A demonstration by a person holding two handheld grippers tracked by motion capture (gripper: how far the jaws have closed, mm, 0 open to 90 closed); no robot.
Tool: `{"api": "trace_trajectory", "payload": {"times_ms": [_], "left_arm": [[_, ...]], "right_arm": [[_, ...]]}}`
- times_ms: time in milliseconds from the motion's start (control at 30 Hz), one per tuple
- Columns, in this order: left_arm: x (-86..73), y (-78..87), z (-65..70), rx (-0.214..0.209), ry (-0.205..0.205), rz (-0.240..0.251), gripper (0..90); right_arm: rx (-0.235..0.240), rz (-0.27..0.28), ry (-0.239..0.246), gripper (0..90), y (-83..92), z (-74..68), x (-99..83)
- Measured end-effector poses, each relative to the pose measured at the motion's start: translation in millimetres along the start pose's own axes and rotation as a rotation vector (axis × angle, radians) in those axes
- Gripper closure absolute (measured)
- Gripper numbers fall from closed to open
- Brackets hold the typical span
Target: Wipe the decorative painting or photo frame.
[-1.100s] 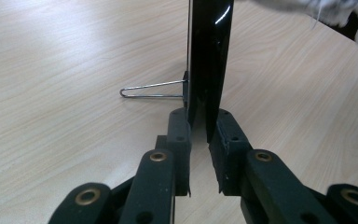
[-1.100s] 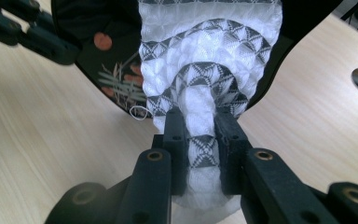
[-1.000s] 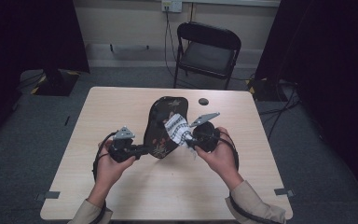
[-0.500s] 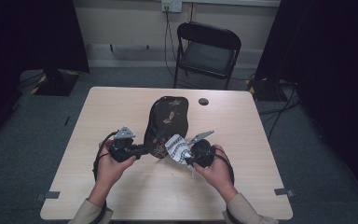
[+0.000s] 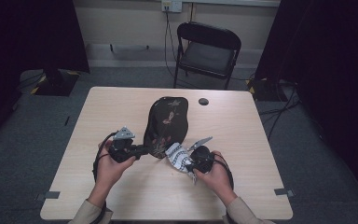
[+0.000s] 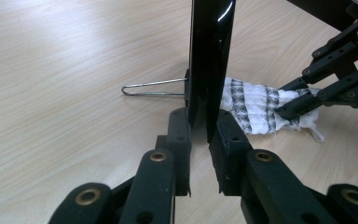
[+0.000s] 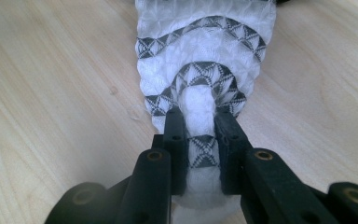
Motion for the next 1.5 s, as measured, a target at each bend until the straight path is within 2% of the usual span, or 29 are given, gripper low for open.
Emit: {"api": "trace_trajectory", "payload": {"times_ms": [167, 300, 433, 767, 900, 1167, 1500], "left_arm": [[0.7, -0.1, -0.7, 0.000, 0.001, 0.002, 78.7], [0.7, 0.0, -1.2, -0.001, 0.000, 0.002, 78.7], [1.3, 0.1, -1.2, 0.001, -0.003, -0.004, 78.7], [0.7, -0.2, -0.1, 0.000, -0.005, -0.003, 78.7], [-0.3, -0.1, -0.3, -0.003, -0.005, 0.001, 78.7], [-0.5, -0.1, 0.1, -0.010, -0.009, -0.002, 78.7], [0.0, -1.2, 1.3, -0.011, -0.019, -0.004, 78.7]], "right_arm": [[-0.008, -0.001, 0.016, 77.5, 4.7, -2.0, -0.4], [-0.021, 0.037, 0.016, 77.5, 21.2, 1.7, 4.5], [-0.054, 0.071, 0.029, 77.5, 44.3, 5.4, 14.8], [-0.131, 0.208, 0.050, 77.5, 112.7, 13.8, 57.7], [-0.153, 0.231, 0.066, 77.5, 127.3, 13.7, 73.7], [-0.180, 0.266, 0.093, 77.5, 134.8, 7.1, 96.7], [-0.170, 0.250, 0.085, 77.5, 123.4, 6.6, 99.6]]}}
Point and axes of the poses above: each handheld gripper's, and its own axes: y roughly backward along the jaws, x roughly out of its top, z roughly to its right, the point moved 3 cm from there along -y, roughly forward along the jaws, and after that the axes turned 4 degrees about -x, right-handed, at the moved point
